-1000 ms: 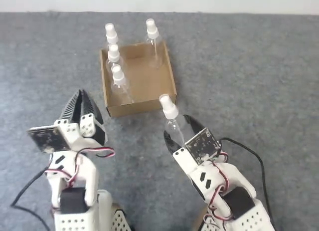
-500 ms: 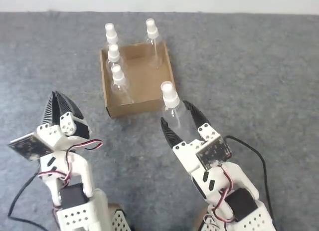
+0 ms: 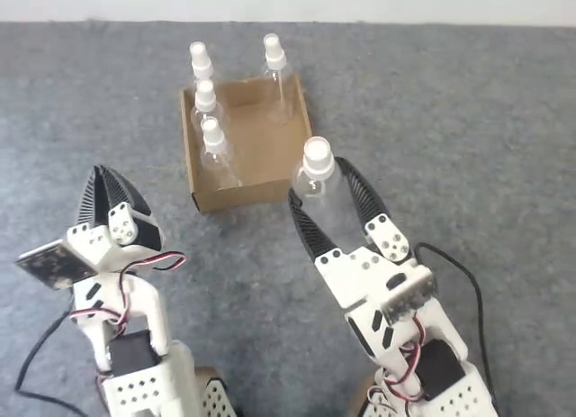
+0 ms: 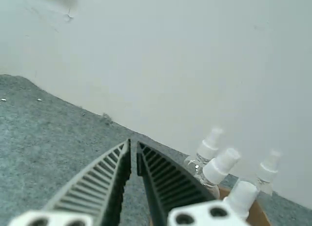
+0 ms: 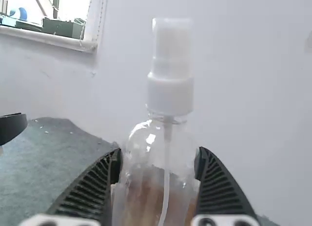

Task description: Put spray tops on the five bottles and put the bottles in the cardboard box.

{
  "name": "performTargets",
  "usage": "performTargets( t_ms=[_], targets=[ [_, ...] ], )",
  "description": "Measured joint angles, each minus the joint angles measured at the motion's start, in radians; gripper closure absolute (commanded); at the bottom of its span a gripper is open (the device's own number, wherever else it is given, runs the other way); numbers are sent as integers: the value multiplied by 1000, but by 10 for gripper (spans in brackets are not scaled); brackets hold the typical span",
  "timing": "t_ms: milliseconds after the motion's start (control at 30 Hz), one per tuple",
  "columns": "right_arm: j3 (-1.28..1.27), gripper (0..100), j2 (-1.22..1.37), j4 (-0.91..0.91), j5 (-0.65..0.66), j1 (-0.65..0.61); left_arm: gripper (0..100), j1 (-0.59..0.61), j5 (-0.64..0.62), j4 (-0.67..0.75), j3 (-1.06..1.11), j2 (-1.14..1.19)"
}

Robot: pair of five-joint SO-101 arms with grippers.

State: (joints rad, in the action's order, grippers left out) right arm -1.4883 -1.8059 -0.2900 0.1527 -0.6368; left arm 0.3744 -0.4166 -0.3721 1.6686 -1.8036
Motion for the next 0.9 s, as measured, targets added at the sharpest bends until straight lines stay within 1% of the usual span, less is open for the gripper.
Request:
performTargets(
  t_ms=[133,233,533,700,900],
  targets=[
    [6,988,0,49,0,0,988,0,0,0,0,0],
    [54,990,9,49,0,0,988,0,0,0,0,0],
    [278,991,391,58,0,0,988,0,0,0,0,0],
    [293,991,551,123,0,0,988,0,0,0,8,0],
    [293,991,641,210,0,0,988,0,0,0,11,0]
  ],
)
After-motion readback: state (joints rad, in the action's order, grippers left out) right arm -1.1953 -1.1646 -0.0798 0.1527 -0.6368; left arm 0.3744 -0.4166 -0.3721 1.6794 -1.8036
